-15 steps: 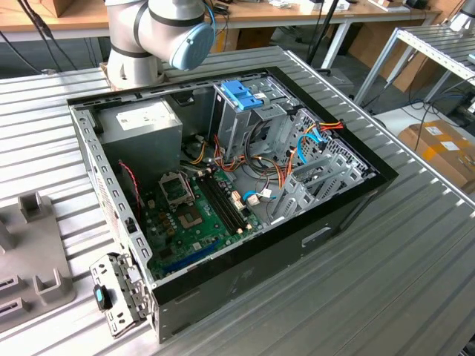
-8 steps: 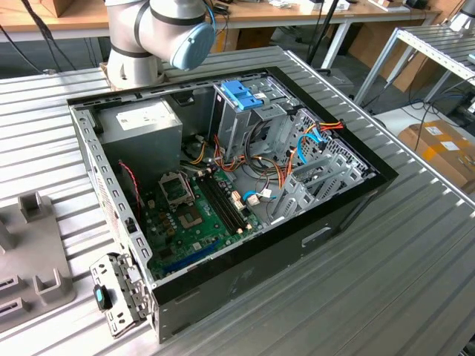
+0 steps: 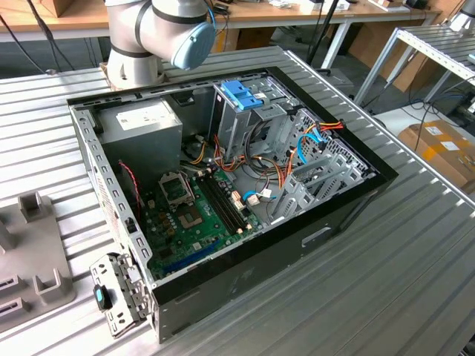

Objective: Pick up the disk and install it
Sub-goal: 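Pick up the disk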

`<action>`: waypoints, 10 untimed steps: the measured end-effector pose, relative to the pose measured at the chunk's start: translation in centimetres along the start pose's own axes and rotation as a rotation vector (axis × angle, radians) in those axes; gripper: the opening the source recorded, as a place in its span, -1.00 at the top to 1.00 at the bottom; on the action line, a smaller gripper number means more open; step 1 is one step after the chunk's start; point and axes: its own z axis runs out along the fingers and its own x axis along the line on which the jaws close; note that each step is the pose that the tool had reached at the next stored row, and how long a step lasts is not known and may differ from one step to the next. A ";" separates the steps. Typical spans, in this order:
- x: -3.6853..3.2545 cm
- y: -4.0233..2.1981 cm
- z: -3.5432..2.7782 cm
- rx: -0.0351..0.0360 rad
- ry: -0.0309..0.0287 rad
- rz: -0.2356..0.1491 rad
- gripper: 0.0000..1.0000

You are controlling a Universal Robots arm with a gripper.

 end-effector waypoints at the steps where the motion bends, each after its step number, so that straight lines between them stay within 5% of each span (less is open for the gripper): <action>1: -0.01 -0.20 0.01 0.0000 -0.0001 0.000 0.30; 10: -0.06 -2.40 0.08 -0.0001 0.0000 0.000 0.30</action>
